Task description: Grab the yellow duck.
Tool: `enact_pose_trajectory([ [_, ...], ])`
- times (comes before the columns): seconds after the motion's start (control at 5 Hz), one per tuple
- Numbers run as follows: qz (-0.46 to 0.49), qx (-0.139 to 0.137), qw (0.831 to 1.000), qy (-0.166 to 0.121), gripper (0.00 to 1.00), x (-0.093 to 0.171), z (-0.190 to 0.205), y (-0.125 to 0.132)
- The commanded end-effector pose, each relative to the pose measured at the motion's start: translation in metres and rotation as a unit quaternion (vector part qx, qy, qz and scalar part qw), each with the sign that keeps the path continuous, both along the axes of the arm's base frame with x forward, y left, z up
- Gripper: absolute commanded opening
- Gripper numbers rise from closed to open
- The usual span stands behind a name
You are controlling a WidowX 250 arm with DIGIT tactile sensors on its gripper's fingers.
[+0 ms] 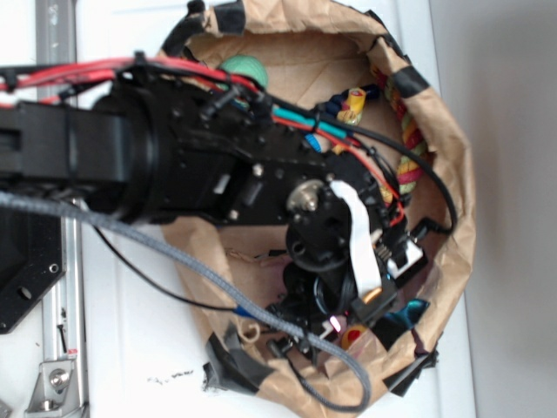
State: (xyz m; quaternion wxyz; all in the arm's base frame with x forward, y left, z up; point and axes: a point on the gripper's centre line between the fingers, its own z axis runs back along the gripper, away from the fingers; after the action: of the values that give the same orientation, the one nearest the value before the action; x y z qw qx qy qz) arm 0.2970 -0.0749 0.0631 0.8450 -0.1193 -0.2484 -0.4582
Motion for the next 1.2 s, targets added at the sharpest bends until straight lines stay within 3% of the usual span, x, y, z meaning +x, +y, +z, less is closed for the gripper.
enact_pose_trajectory([
  [0.0,-0.065,-0.048,0.997,-0.001,1.0,-0.007,0.002,-0.04],
  [0.2,-0.102,-0.045,0.994,0.015,1.0,-0.015,-0.024,-0.05],
  [0.4,-0.113,-0.025,0.993,0.009,0.26,-0.023,-0.03,-0.056],
  [0.6,-0.087,-0.021,0.996,-0.003,0.0,-0.024,-0.017,-0.051],
  [0.8,-0.038,-0.008,0.999,-0.023,0.0,-0.022,0.002,-0.03],
  [1.0,0.048,-0.004,0.998,-0.037,0.0,-0.016,0.026,0.007],
])
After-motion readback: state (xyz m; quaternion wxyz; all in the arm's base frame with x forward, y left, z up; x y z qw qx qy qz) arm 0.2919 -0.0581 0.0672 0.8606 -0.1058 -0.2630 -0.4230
